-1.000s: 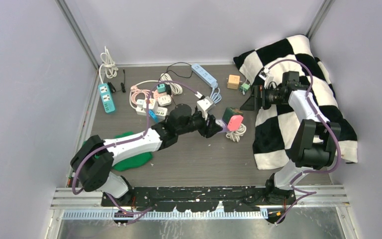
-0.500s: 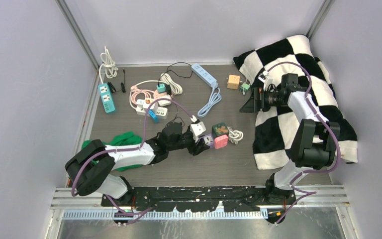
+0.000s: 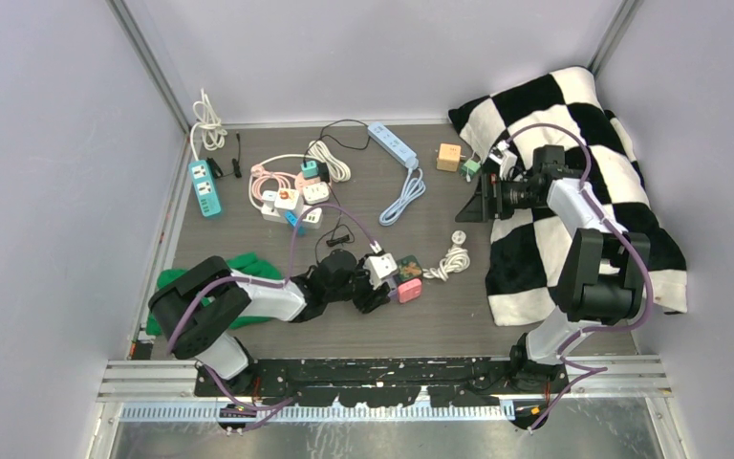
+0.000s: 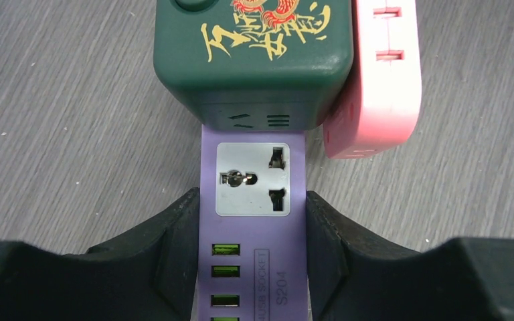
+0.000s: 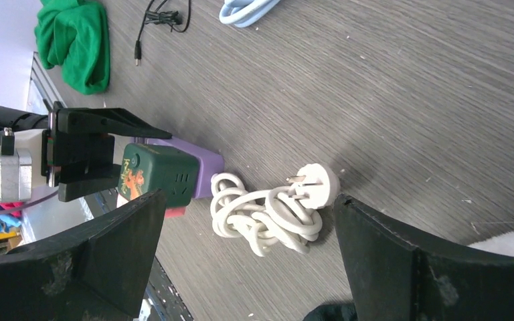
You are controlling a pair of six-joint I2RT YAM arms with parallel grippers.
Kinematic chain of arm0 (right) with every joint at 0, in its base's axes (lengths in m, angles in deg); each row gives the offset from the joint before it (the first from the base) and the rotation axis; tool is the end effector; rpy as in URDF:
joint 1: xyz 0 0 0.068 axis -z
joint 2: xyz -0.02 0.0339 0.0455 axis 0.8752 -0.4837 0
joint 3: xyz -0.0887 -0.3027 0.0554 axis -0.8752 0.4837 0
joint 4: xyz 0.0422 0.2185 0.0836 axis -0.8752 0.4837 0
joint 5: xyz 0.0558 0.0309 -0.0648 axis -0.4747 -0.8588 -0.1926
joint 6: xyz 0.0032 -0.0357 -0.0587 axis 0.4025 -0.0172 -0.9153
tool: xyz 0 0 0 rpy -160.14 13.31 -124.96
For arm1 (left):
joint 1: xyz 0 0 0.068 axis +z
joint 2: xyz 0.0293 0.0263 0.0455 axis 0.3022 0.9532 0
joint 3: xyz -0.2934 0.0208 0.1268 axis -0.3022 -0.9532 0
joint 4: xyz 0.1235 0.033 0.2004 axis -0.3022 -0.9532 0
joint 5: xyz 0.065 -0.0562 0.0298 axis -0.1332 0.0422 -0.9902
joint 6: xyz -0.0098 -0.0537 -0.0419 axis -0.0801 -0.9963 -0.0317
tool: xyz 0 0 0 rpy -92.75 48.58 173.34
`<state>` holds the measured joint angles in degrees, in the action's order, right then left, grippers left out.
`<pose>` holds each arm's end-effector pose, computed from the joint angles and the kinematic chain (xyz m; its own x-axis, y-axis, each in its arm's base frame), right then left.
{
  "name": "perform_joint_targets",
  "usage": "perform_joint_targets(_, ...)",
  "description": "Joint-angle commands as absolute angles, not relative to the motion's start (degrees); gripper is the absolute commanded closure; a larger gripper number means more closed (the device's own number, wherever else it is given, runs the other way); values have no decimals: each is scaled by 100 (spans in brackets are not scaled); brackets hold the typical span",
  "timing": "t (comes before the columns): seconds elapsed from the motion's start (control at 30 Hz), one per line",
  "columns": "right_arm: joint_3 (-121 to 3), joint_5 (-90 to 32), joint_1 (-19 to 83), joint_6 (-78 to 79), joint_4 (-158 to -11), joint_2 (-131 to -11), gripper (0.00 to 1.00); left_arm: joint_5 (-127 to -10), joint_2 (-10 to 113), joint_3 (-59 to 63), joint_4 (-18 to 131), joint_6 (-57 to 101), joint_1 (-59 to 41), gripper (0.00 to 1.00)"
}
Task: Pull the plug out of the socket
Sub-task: Place the socket at the center of the board.
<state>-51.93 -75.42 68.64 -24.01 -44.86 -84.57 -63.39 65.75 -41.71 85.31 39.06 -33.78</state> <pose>0.3148 0.0037 0.2837 -0.7935 -0.0737 -0.6041 -0.5073 0.6284 0.5897 0.1695 -0.2329 0.1990 -0.2276 0.4340 -0.8717 0.9115 0.4098 -0.0339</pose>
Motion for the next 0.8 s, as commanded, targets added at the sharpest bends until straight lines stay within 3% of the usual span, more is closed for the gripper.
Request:
perform_joint_targets(0.0,-5158,-7522,6671,-2561,-4532,-8358,0,-7219,6596,-4219,8542,4015,-3374,100)
perform_joint_targets(0.37,-5156,-7466,6239,-2823,-4348,-8357,0,-9796,6549,-3704,6982,1756,-3374,100)
perform_joint_targets(0.6,-4911,-8223,5898,-3725,-3950,-8181,0,-9799,6901,-3430,6759,1218,-3520,100)
perform_joint_targets(0.67,-4696,-8286,5688,-4045,-3954,-8028,0,-9653,6932,-3382,6821,1232,-3548,93)
perform_joint_targets(0.77,-4500,-8127,5380,-4255,-3984,-7915,0,-9517,6881,-3389,6876,1276,-3550,70)
